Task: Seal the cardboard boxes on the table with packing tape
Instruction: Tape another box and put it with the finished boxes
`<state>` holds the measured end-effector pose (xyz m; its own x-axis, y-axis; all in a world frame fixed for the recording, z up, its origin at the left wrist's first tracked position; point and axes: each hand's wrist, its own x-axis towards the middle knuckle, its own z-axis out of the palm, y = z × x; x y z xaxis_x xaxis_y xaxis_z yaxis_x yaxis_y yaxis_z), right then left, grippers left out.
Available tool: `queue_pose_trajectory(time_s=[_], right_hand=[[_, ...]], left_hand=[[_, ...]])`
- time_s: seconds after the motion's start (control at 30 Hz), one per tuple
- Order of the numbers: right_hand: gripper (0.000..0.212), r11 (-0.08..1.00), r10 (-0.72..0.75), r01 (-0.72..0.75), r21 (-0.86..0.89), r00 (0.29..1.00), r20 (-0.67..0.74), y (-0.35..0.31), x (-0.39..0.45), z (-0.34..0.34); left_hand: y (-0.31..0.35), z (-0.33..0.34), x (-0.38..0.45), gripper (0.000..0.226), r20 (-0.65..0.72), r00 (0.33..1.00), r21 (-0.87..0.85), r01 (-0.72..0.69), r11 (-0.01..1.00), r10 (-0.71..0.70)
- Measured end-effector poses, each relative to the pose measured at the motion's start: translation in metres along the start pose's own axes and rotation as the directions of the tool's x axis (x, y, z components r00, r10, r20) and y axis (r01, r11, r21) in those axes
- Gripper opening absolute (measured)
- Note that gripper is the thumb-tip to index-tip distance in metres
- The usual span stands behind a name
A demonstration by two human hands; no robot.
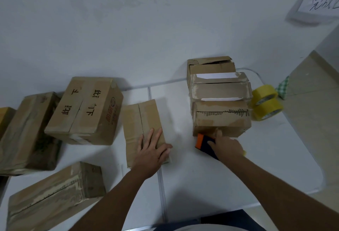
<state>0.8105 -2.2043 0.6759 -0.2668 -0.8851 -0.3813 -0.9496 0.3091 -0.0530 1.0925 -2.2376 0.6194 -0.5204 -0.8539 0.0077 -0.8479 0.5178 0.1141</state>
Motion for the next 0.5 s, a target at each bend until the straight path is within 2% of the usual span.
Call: queue_pose_trajectory(time_s=[0.13,0.33,0.37,0.43,0.5], right_hand=[[0.042,0.999,-0.022,0.023,0.023,0.999,-0.040,-0.011,-0.014,0.026],[0.069,0.947,-0.014,-0.030,0.319,0.991,0.135,-0.020,-0.026,0.062],[0.067,0.947,-0.023,-0.015,0.321,0.993,0.115,-0.021,-0.028,0.065],[0.052,0.950,-0.048,0.066,0.306,0.997,-0.066,-0.023,-0.032,0.067],[0.033,0.891,-0.093,0.170,0.422,0.976,-0.198,-0.033,-0.034,0.067]], left_hand=[[0.000,0.001,-0.001,0.037,0.005,1.000,0.005,-0.020,1.000,0.020],[0.001,-0.004,-0.012,0.044,0.088,0.994,-0.012,-0.059,0.998,0.059],[0.002,-0.005,-0.015,0.045,0.094,0.994,-0.013,-0.054,0.998,0.055],[0.005,-0.010,-0.017,0.047,0.103,0.994,-0.044,-0.038,0.998,0.043],[0.006,-0.018,-0.015,0.049,0.183,0.983,-0.198,0.027,0.980,0.010]])
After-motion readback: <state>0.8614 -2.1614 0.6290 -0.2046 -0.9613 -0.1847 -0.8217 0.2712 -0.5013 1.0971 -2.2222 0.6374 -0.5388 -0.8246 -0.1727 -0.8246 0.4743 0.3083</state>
